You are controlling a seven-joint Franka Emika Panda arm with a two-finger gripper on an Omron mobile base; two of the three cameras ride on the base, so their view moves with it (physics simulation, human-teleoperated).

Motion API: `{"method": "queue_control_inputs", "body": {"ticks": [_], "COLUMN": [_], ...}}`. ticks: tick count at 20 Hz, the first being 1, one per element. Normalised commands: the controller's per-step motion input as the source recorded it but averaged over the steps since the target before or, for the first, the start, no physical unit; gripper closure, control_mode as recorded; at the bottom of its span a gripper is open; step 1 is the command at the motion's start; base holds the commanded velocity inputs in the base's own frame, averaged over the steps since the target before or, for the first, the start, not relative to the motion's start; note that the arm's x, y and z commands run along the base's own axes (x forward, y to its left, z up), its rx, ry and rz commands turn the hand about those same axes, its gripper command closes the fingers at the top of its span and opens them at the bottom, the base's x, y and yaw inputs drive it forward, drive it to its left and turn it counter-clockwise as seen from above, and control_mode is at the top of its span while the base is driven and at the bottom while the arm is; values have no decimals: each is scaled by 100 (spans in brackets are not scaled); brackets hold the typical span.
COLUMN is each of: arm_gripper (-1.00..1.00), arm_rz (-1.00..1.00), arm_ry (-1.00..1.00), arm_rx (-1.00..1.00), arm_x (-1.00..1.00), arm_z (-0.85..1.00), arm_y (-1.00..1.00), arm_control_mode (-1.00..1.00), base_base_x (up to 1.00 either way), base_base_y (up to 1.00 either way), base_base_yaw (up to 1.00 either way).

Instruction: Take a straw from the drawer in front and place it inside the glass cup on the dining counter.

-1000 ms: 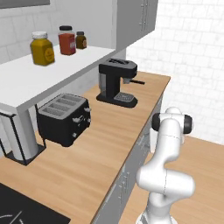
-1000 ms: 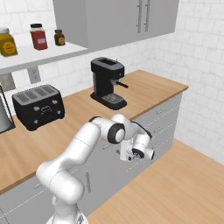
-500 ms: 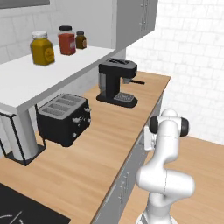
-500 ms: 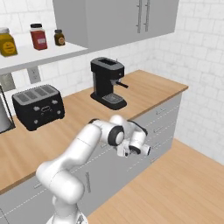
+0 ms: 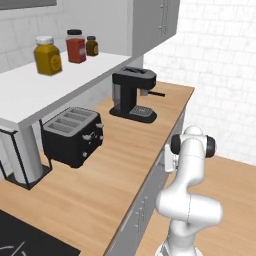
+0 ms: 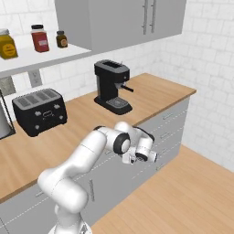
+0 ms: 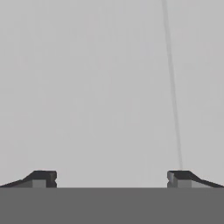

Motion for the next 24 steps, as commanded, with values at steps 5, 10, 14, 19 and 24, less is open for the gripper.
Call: {"method": "queue_control_inputs", "body": {"ticks": [5, 10, 14, 19, 24], "arm_gripper": [-100, -100, -100, -100, -100], "arm_rz": [5, 4, 5, 6, 4], "arm_ry": [-5, -16, -29, -17, 0], "arm_rx": [0, 0, 0, 0, 0], "arm_x": [-1, -21, -39, -2, 26], "arm_z": [0, 0, 0, 0, -2], "arm_y": [35, 25, 8, 20, 50], "arm_control_mode": [-100, -100, -100, -100, -100], "base_base_x": [0, 0, 0, 0, 0], "base_base_y": [0, 0, 0, 0, 0], "base_base_yaw": [0, 0, 0, 0, 0]}}
